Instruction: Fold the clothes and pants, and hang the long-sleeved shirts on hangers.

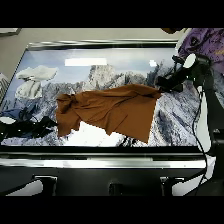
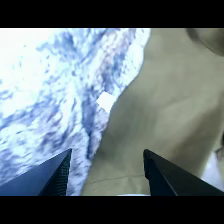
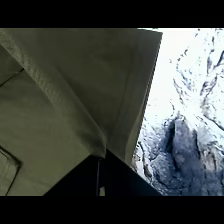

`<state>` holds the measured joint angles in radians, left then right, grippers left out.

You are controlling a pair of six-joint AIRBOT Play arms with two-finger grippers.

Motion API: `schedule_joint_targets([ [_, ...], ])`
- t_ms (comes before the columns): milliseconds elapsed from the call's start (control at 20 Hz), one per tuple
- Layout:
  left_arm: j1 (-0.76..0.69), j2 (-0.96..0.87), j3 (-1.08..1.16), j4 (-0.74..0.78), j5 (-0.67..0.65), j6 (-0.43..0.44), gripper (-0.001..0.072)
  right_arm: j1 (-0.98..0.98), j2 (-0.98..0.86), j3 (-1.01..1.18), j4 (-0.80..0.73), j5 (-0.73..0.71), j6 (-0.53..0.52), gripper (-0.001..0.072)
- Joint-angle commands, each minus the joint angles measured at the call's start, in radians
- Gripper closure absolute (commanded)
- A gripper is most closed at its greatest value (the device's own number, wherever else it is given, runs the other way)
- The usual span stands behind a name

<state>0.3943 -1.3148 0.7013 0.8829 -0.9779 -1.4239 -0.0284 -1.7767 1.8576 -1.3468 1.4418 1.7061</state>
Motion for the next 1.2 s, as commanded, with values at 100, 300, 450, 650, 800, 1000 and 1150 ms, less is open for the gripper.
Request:
schedule_joint_targets([
  [100, -0.068, -0.103, -0.002, -0.002, 0.072, 0.045, 0.0217, 0.001, 0.000, 0.000, 0.003, 0.031, 0.000, 0.0676],
  [300, -0.117, -0.119, 0.001, -0.084, 0.095, 0.116, 0.0688, -0.020, 0.027, 0.000, 0.001, 0.055, -0.020, 0.0357],
  [450, -0.107, -0.117, 0.024, -0.087, 0.062, 0.116, 0.0690, -0.140, 0.087, -0.001, 0.005, 0.136, -0.090, 0.0216],
  [650, -0.103, -0.117, 0.082, -0.087, 0.021, 0.116, 0.0690, -0.379, 0.200, -0.219, 0.198, 0.174, -0.138, 0.0234],
  [800, -0.103, -0.117, 0.108, -0.087, 0.004, 0.116, 0.0690, -0.399, 0.292, -0.539, 0.278, 0.110, -0.245, 0.0233],
  [1000, -0.103, -0.117, 0.112, -0.087, -0.014, 0.115, 0.0690, -0.348, 0.365, -0.899, 0.417, -0.059, -0.339, 0.0233],
  [1150, -0.103, -0.117, 0.112, -0.087, -0.018, 0.114, 0.0690, -0.263, 0.369, -1.049, 0.445, -0.154, -0.370, 0.0234],
])
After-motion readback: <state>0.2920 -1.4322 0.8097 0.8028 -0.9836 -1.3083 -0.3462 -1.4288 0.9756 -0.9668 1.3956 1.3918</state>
